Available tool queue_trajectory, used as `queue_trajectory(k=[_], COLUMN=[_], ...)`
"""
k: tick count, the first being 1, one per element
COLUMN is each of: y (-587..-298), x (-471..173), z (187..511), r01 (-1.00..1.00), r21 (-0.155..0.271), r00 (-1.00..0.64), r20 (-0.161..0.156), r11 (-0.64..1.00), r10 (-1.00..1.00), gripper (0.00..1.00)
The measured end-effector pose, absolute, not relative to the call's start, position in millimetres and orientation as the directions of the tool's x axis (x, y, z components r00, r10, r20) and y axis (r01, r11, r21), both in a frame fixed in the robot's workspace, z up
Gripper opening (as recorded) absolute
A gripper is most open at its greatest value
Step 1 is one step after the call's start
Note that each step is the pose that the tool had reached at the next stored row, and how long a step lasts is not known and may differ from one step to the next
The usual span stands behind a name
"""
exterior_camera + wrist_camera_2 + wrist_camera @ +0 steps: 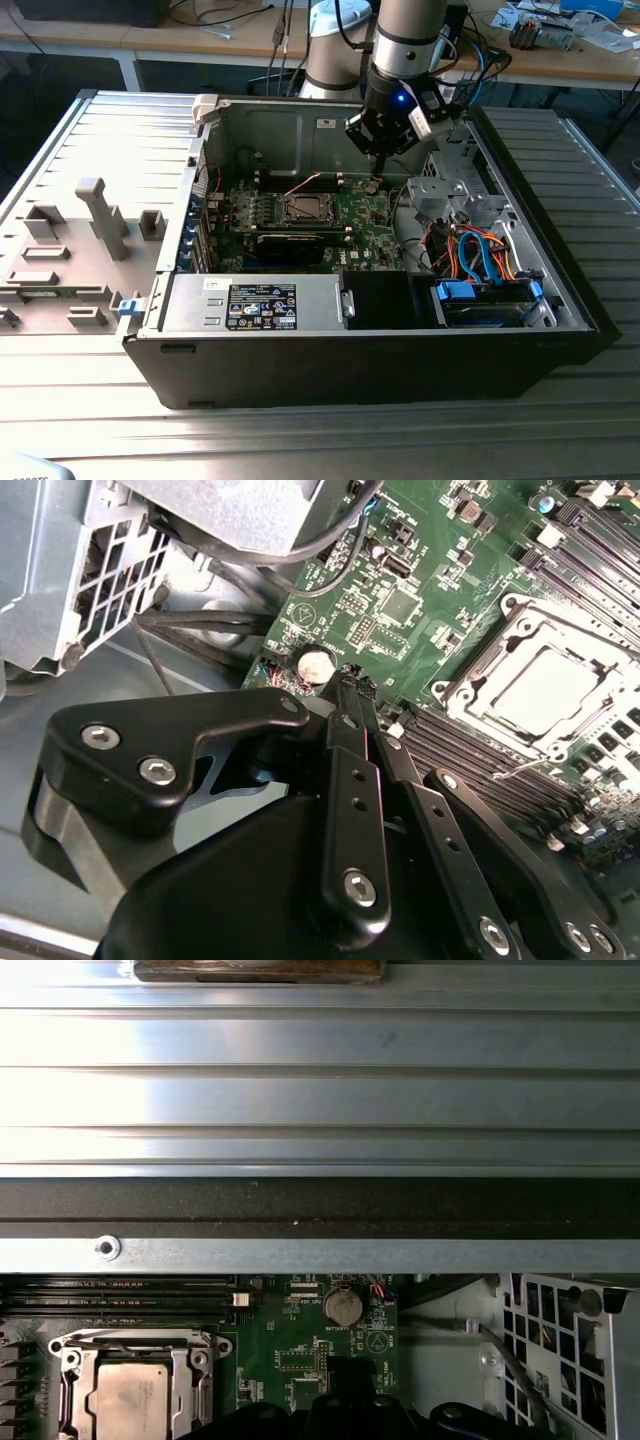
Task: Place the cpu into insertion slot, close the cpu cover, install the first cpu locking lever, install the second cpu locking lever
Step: 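Install the first cpu locking lever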
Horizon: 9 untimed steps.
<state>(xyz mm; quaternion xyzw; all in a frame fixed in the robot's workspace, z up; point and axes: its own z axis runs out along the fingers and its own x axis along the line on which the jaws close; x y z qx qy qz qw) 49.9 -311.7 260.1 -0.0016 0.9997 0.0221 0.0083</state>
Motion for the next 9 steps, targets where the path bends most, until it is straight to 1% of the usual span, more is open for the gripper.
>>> queue_trajectory(k=[9], y=[-311.7], x=[53.5], z=[260.1], r01=[-0.004], r21=[0.044], r00=[-1.0], r20=[-0.017], r11=[0.999], r10=[-0.003], gripper=[0.11])
